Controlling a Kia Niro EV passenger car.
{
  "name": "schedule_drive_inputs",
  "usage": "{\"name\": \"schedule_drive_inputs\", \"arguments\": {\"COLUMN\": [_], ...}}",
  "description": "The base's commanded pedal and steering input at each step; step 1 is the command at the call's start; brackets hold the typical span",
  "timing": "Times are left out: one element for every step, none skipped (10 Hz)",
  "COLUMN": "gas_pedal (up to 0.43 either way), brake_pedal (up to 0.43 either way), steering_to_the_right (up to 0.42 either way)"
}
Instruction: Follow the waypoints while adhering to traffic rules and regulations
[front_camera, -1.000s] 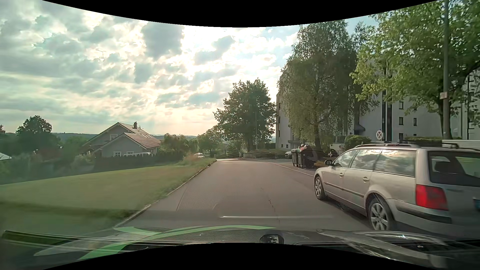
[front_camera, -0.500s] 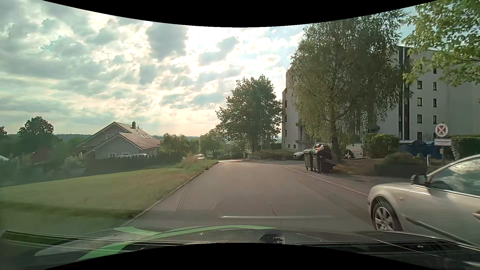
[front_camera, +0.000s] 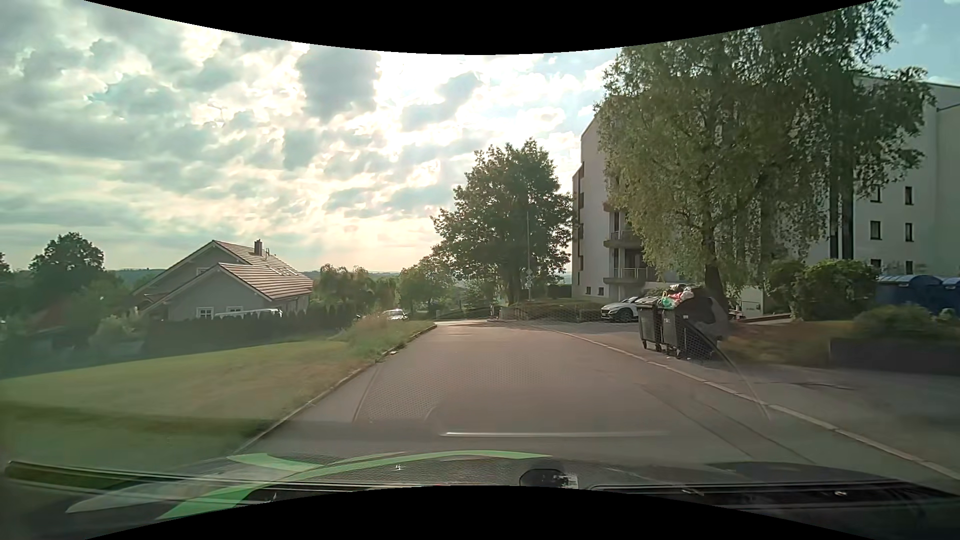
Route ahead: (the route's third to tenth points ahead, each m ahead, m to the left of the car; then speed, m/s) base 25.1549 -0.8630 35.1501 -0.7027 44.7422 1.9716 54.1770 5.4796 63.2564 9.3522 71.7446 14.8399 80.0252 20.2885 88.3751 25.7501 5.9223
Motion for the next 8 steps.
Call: {"name": "schedule_drive_inputs", "arguments": {"gas_pedal": [0.098, 0.118, 0.130, 0.138, 0.169, 0.169, 0.169, 0.157], "brake_pedal": [0.000, 0.000, 0.000, 0.000, 0.000, 0.000, 0.000, 0.000], "steering_to_the_right": [-0.006, -0.001, 0.003, 0.005, 0.006, 0.008, 0.009, 0.009]}}
